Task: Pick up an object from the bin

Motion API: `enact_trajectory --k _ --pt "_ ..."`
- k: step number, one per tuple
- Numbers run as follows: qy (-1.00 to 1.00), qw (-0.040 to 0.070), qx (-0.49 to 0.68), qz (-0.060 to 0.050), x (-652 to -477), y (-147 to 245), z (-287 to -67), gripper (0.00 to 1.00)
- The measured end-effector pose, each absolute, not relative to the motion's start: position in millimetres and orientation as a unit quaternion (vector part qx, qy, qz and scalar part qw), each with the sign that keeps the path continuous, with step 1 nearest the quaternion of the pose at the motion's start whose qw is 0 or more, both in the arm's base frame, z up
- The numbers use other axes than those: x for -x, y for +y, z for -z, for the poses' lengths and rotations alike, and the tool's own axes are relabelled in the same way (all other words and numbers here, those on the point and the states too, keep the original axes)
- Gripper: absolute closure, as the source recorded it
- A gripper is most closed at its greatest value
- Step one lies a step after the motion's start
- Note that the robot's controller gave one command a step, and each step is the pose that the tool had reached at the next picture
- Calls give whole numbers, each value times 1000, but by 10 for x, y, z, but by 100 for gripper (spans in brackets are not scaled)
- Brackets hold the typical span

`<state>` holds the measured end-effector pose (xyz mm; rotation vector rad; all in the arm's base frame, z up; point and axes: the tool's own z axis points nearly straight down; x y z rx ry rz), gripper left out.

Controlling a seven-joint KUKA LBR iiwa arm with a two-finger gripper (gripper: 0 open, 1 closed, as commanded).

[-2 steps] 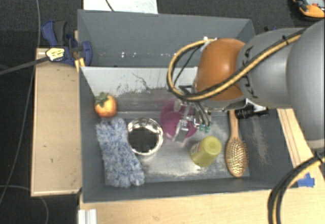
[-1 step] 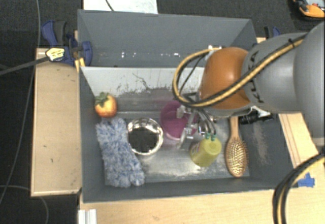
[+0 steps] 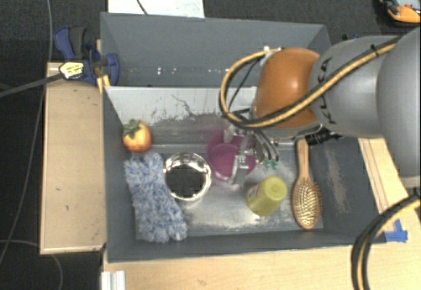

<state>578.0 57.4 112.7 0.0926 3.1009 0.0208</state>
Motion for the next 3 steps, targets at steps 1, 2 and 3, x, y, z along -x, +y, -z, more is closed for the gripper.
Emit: enact_trajectory --k 1,2,3 --pt "1000 12 -27 -3 -5269 359 -1223 0" --pt "999 20 -48 -9 -5679 721 -1047 0" --pt "998 16 -57 -4 -5356 387 -1239 0"
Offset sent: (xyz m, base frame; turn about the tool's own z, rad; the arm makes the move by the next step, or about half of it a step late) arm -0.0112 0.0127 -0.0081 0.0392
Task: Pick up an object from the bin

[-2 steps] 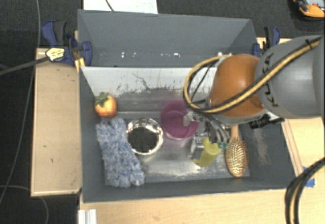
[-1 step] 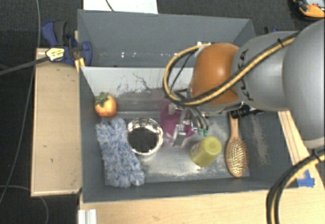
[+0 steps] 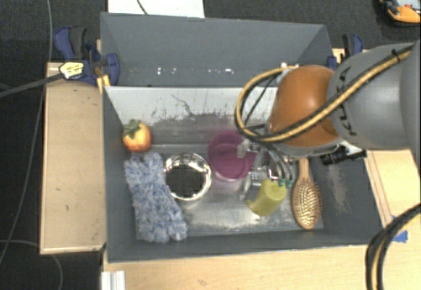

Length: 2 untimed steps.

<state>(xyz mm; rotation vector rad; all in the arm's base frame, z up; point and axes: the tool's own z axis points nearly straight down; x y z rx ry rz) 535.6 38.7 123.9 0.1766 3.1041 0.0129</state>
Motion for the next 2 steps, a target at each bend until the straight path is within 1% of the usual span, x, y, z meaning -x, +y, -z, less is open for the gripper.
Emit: enact_trajectory --k 1,2 --pt "998 13 -56 -8 -5527 440 -1118 100" --pt "998 13 -56 -8 -5527 440 -1118 100"
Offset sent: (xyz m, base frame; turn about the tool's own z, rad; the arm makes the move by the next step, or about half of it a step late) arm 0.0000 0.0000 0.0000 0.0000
